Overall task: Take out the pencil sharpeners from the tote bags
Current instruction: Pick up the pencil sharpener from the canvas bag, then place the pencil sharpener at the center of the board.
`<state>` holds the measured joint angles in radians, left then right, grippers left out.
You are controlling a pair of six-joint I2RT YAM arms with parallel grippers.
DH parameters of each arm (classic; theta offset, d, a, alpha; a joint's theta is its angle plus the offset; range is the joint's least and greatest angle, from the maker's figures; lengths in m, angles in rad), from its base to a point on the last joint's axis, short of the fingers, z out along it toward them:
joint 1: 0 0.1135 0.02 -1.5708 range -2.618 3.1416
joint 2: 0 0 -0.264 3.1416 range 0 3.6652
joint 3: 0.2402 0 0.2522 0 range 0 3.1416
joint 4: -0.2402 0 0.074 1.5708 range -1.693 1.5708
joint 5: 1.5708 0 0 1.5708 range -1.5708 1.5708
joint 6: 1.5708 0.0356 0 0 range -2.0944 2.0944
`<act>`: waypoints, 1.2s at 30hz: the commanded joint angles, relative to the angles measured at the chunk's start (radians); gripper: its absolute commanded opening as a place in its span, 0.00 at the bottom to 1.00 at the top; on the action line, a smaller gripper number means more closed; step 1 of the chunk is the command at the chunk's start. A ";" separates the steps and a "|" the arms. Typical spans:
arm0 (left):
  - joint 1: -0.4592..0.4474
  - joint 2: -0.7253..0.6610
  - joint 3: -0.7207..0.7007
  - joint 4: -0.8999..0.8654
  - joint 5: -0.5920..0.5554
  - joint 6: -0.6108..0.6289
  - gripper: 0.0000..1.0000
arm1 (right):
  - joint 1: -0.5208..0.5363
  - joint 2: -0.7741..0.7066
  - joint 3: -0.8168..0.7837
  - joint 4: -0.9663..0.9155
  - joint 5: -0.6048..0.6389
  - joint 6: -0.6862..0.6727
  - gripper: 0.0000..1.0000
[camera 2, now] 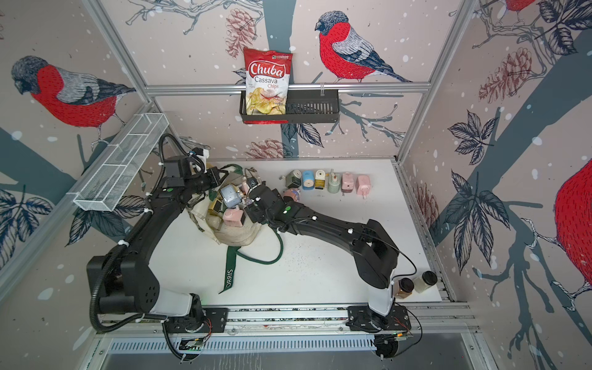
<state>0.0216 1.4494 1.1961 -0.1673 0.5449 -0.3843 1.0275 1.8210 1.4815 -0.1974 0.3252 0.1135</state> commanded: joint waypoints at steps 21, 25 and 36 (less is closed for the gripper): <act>-0.003 0.000 0.006 0.040 0.013 0.005 0.00 | -0.473 -0.296 -0.505 0.313 -0.155 0.560 0.75; -0.005 0.002 0.006 0.038 0.011 0.007 0.00 | -0.487 -0.234 -0.481 0.317 -0.162 0.614 0.75; -0.009 0.003 0.010 0.031 0.001 0.014 0.00 | -0.500 0.010 -0.303 0.299 -0.203 0.718 0.75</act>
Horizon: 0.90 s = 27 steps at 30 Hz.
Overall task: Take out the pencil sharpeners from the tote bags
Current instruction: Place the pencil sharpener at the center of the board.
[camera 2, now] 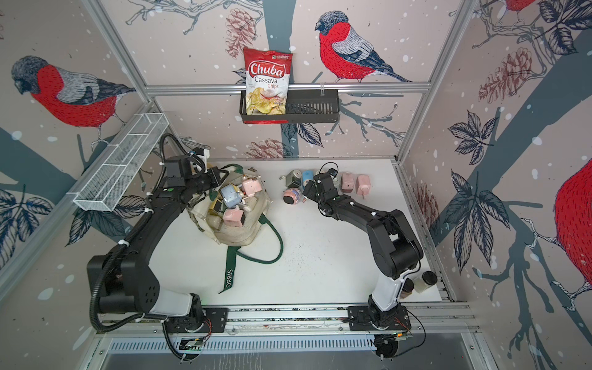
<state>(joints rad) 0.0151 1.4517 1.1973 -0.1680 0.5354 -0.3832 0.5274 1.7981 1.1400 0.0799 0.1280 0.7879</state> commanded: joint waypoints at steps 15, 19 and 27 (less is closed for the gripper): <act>-0.004 0.004 0.012 0.025 0.008 0.016 0.00 | 0.045 0.196 0.159 -0.008 0.034 0.127 0.83; -0.005 0.006 0.011 0.027 0.010 0.015 0.00 | 0.049 0.216 0.165 -0.001 0.013 0.132 0.86; -0.006 0.006 0.009 0.028 0.008 0.012 0.00 | 0.067 0.215 0.156 -0.003 0.025 0.131 0.95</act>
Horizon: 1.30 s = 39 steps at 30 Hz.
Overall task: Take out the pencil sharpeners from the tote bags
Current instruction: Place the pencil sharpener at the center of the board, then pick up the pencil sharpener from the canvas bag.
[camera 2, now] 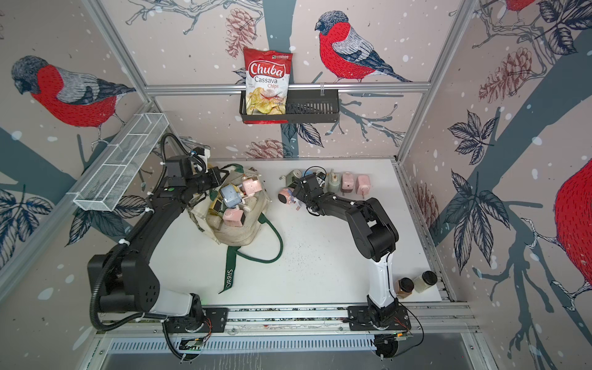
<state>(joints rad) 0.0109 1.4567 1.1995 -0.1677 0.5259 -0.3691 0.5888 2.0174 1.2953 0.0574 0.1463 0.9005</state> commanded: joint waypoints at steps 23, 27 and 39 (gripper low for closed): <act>-0.007 0.000 0.007 0.028 0.009 0.001 0.00 | 0.261 -0.521 -0.284 0.141 0.320 -0.277 0.97; -0.006 0.001 0.005 0.033 0.016 -0.002 0.00 | 0.370 -0.550 -0.287 0.187 0.267 -0.396 0.95; -0.008 -0.009 0.000 0.043 0.016 -0.009 0.00 | 0.549 -0.189 0.071 0.067 -0.017 -0.627 0.91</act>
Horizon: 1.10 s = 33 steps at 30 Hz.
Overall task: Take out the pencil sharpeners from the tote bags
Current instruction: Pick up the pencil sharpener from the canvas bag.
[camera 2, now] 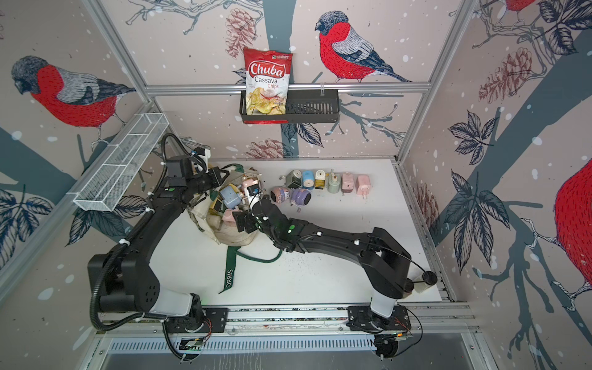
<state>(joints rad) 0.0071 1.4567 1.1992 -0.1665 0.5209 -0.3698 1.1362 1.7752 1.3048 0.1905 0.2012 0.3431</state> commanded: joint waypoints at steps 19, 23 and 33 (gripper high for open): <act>-0.014 -0.013 0.002 0.029 -0.025 0.009 0.00 | -0.073 0.397 0.420 -0.302 -0.182 -0.273 0.91; -0.014 -0.015 -0.002 0.040 -0.012 -0.001 0.00 | -0.072 0.400 0.387 -0.244 -0.181 -0.270 0.90; -0.013 -0.036 -0.005 0.045 -0.013 -0.008 0.00 | -0.067 0.405 0.358 -0.215 -0.181 -0.291 0.90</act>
<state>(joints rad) -0.0040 1.4364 1.1934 -0.1703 0.4923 -0.3687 1.0622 2.1754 1.6566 -0.0536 0.0196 0.0746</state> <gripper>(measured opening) 0.059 0.902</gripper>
